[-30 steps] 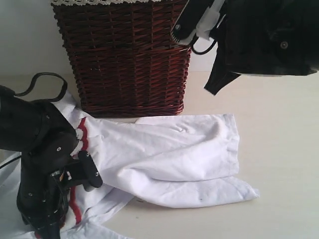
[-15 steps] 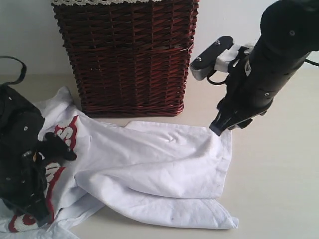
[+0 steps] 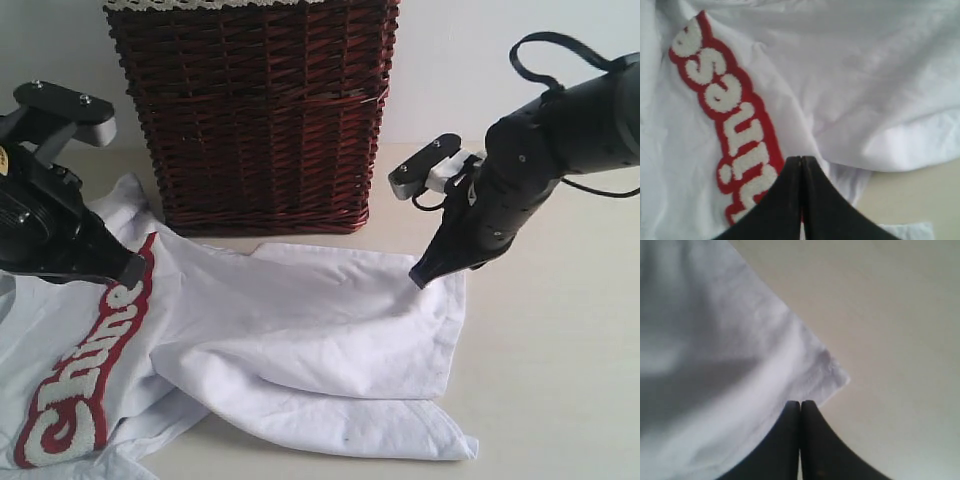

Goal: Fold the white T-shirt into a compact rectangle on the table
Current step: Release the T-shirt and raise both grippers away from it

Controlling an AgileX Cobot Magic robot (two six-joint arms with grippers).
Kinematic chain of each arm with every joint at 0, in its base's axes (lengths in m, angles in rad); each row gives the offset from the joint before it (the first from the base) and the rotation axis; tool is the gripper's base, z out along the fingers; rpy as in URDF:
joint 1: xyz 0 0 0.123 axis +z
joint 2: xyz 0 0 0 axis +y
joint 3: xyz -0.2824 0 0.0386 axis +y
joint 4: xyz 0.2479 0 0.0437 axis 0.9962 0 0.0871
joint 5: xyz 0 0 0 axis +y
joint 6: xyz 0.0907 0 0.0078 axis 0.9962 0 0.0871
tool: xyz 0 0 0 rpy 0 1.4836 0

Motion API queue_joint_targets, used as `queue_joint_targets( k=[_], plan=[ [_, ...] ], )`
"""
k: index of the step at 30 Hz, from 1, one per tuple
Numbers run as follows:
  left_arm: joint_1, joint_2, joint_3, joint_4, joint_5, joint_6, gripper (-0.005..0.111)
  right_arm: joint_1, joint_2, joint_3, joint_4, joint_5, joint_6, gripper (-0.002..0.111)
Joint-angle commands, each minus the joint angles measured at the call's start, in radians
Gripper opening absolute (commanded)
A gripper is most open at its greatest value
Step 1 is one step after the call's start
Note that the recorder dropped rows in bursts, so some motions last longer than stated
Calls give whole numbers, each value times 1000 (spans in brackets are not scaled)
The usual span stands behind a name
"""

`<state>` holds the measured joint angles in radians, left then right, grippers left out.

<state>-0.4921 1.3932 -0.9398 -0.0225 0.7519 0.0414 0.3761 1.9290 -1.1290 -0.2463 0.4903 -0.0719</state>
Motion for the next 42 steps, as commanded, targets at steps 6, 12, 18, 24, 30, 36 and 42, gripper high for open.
queue_joint_targets(
  k=[6, 12, 18, 24, 30, 36, 42],
  plan=[
    [2, -9, 20, -508, 30, 423, 0, -5, 175, -130, 6, 69, -1, 0],
    [-78, -9, 20, -517, 35, 455, 0, -5, 270, -234, -253, 140, 207, 0],
    [-236, 40, 48, -505, 24, 464, 0, -23, 309, -299, -525, 121, 385, 0],
    [-379, 108, 52, -467, 1, 509, 0, -57, 352, -386, -536, 128, 389, 0],
    [-388, 107, 57, -345, -1, 381, 0, -71, 284, -428, -441, 83, 387, 5],
    [-388, 192, 133, -220, -131, 291, 6, -68, 145, -428, -358, 120, 329, 23],
    [-367, 329, 133, -40, -247, 204, 41, -68, 36, -428, -212, 292, 160, 25]
  ],
)
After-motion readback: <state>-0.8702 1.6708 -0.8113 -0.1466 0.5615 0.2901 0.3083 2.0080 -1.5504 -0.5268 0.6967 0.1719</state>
